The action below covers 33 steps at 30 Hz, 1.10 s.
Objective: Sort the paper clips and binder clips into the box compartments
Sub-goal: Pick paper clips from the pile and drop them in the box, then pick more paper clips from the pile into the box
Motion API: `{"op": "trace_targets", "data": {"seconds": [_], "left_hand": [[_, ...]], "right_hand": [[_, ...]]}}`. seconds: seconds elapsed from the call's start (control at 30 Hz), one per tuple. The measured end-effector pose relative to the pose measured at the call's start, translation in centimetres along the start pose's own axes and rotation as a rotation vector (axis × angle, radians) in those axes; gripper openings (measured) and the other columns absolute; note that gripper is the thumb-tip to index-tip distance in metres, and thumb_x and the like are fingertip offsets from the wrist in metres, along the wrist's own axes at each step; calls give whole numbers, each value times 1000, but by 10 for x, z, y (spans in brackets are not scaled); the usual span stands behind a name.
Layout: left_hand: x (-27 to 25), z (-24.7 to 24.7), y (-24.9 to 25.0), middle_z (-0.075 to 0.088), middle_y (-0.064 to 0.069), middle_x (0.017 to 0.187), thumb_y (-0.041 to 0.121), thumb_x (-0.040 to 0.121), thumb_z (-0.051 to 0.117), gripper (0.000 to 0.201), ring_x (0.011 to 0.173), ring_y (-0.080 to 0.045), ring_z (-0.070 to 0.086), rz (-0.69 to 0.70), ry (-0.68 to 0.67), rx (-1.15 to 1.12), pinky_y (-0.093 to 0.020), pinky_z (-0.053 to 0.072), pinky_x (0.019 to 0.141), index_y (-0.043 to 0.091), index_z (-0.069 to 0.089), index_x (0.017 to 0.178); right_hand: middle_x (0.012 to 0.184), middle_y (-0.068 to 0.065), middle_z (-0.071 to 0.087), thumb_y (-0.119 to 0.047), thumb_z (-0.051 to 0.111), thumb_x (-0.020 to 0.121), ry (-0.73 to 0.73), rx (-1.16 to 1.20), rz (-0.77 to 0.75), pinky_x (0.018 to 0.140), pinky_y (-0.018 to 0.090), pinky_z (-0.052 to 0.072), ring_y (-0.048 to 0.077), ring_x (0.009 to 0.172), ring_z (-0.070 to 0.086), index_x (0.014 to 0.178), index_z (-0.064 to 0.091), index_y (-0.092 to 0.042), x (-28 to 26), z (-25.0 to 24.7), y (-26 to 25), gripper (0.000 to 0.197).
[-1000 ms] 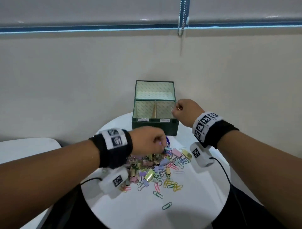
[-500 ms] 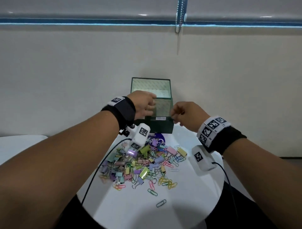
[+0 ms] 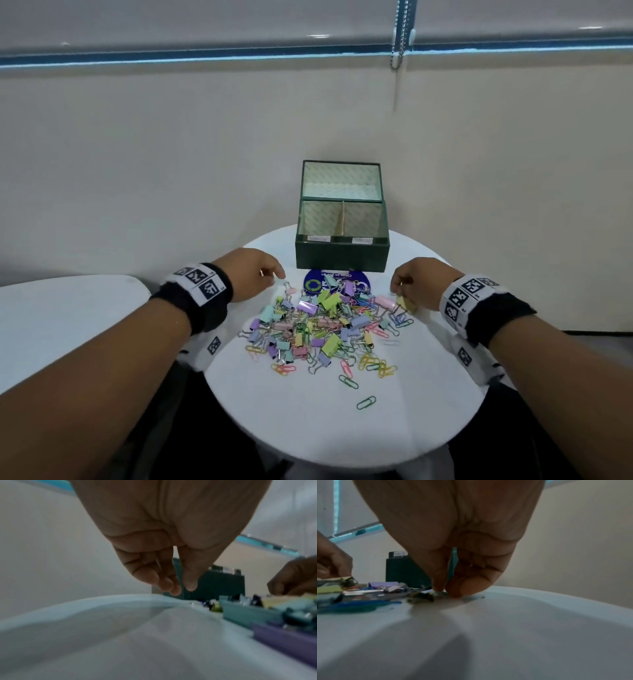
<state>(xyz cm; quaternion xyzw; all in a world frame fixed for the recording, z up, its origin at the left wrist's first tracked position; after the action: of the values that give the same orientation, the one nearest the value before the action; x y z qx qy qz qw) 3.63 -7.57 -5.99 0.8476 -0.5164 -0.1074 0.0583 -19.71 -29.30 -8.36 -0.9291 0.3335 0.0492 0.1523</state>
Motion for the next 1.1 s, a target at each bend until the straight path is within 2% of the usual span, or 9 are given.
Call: {"op": "trace_targets", "data": {"seconds": [0.17, 0.33, 0.43, 0.53, 0.67, 0.77, 0.83, 0.93, 1.1], "left_hand": [[16, 11, 1, 55, 10, 108, 21, 101, 49, 35, 101, -12, 55, 78, -41, 29, -30, 43, 100, 41, 66, 124], [22, 14, 6, 64, 12, 100, 27, 95, 60, 21, 84, -6, 60, 75, -38, 11, -24, 45, 80, 38, 76, 103], [22, 13, 8, 58, 9, 98, 35, 91, 64, 10, 85, -9, 60, 40, 0, 79, -26, 45, 74, 34, 73, 89], [19, 9, 11, 53, 9, 101, 40, 92, 62, 10, 88, -10, 56, 37, 64, 107, -28, 45, 80, 34, 68, 96], [9, 11, 29, 54, 13, 101, 40, 93, 62, 10, 88, -4, 54, 160, 81, -33, -25, 44, 80, 39, 69, 100], [0, 14, 38, 53, 14, 100, 41, 91, 66, 12, 94, -7, 55, 193, 2, -28, -28, 46, 83, 36, 73, 98], [-5, 15, 41, 53, 13, 103, 45, 86, 71, 16, 97, -7, 55, 193, -35, -44, -29, 46, 86, 35, 74, 98], [-7, 18, 41, 52, 11, 110, 50, 85, 71, 28, 101, -8, 54, 167, -93, -8, -27, 43, 86, 37, 71, 110], [-6, 14, 35, 51, 13, 104, 52, 89, 65, 21, 97, -9, 55, 125, 14, -17, -27, 44, 84, 39, 69, 104]], "right_hand": [[83, -14, 67, -11, 60, 85, 35, -3, 43, 71, 23, 47, 10, 83, 62, 74, 69, -29, 5, 0, -2, 23], [80, -8, 66, -15, 52, 87, 120, -17, 10, 66, 25, 50, 15, 77, 62, 79, 63, -22, 0, 1, -5, 15], [77, -8, 64, -16, 51, 88, 199, 87, -17, 68, 28, 50, 18, 75, 62, 82, 58, -25, -4, -6, -6, 13], [73, -10, 60, -10, 48, 91, 87, 102, -75, 63, 24, 44, 14, 69, 57, 85, 62, -24, -11, -7, -12, 21], [54, -9, 52, -8, 51, 86, -26, 133, -114, 59, 26, 41, 13, 60, 47, 57, 54, -18, -19, -2, -15, 31], [64, -11, 60, -21, 62, 81, -60, 39, -115, 67, 30, 51, 12, 66, 55, 65, 65, -23, -22, 4, -9, 17], [75, -15, 59, -25, 69, 78, -94, -13, -101, 67, 26, 47, 8, 72, 55, 79, 68, -30, -25, 7, -9, 5], [83, -18, 53, -29, 74, 78, -64, -29, -84, 69, 24, 42, 2, 78, 51, 92, 68, -38, -24, 7, -7, 18], [78, -13, 56, -26, 74, 75, -19, -10, -114, 68, 26, 46, 9, 75, 55, 78, 64, -33, -24, 6, -6, 13]]}}
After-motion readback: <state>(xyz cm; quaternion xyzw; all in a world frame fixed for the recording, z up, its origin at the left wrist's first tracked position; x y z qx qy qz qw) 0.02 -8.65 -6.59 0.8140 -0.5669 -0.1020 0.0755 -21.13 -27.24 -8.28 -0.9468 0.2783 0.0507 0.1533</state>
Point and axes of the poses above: each hand's wrist, its own x-axis towards the middle knuckle, its own z-axis out of the palm, y = z × x, the point moved 3 cm from there along x, towards the middle knuckle
